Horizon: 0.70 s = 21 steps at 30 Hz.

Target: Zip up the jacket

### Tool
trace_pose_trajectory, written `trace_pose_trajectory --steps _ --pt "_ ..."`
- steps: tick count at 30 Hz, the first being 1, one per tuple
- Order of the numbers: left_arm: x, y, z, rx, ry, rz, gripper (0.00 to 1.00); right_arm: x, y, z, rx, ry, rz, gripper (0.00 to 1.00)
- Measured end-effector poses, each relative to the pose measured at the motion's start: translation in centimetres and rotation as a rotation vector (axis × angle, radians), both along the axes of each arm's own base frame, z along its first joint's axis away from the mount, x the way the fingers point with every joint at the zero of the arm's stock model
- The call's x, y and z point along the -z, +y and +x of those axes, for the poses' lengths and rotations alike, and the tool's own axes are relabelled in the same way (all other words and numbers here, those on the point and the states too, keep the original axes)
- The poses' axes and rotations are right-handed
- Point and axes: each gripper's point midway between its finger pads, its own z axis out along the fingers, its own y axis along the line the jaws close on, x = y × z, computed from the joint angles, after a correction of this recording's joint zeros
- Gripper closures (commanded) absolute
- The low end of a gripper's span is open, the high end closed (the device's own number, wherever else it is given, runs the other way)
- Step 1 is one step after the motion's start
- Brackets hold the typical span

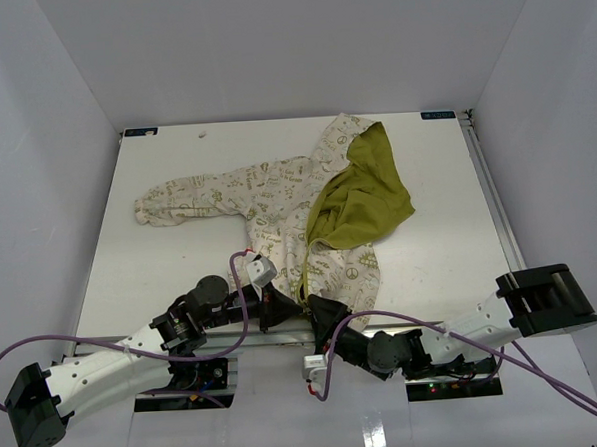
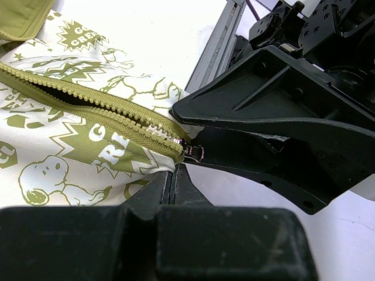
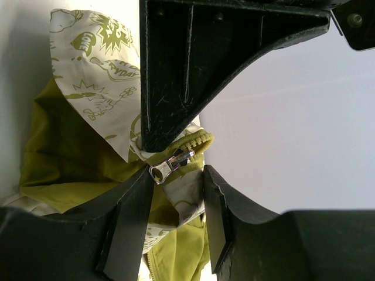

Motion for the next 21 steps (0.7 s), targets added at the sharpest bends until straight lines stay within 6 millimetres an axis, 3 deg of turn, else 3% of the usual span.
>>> trace_pose_trajectory --steps 21 --pt "0.19 0.07 -0.04 0.0 0.004 0.007 1.0 0.21 -0.05 -0.62 -0.018 0.019 -0.006 0.53"
